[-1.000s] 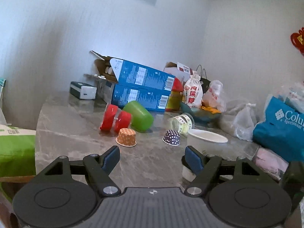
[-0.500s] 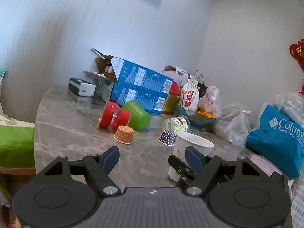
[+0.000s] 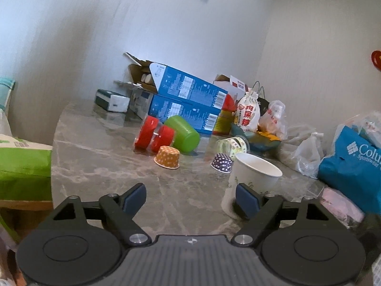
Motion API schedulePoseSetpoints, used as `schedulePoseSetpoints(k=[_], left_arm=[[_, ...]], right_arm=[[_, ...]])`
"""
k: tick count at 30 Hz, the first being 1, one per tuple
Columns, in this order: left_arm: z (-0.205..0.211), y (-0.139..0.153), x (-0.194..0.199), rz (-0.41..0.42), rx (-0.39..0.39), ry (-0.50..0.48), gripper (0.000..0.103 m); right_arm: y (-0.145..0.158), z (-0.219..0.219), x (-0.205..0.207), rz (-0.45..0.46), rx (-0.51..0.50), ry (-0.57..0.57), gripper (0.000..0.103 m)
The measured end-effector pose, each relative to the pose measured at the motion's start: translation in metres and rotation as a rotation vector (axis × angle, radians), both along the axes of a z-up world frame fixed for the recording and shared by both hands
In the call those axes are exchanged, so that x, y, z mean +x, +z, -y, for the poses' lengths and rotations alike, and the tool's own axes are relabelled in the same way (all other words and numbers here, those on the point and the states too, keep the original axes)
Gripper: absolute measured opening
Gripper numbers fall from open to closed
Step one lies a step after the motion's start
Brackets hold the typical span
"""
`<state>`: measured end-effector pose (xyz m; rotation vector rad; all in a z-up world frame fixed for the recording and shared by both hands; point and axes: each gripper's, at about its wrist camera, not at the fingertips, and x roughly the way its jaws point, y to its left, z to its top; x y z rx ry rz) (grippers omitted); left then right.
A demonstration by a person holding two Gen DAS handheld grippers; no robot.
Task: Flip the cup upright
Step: 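Lower the white cup upright onto the table and open the right gripper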
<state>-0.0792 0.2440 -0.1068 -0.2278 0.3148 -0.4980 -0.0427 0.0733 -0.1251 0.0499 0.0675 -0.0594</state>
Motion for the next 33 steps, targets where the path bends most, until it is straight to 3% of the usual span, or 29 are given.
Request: schedulePoseSetpoints(k=[4, 9, 14, 19, 24, 33], left_arm=[[0.002, 0.003, -0.008, 0.022, 0.055, 0.039, 0.097], [0.008, 0.019, -0.022, 0.006, 0.116, 0.045, 0.097], [0.006, 0.047, -0.037, -0.018, 0.140, 0.045, 0.097], [0.013, 0.072, -0.052, -0.004, 0.204, 0.055, 0.097], [0.019, 0.088, -0.054, -0.028, 0.237, 0.042, 0.097], [0.036, 0.103, -0.045, -0.069, 0.264, 0.027, 0.097]], right_arm=[[0.015, 0.019, -0.032, -0.022, 0.040, -0.034, 0.102], [0.051, 0.033, -0.059, -0.108, 0.081, -0.036, 0.102], [0.089, 0.030, -0.072, -0.210, 0.027, -0.018, 0.102], [0.116, 0.026, -0.075, -0.274, 0.045, 0.024, 0.102], [0.124, 0.027, -0.072, -0.349, 0.065, 0.024, 0.102], [0.131, 0.037, -0.070, -0.395, 0.101, 0.026, 0.102]])
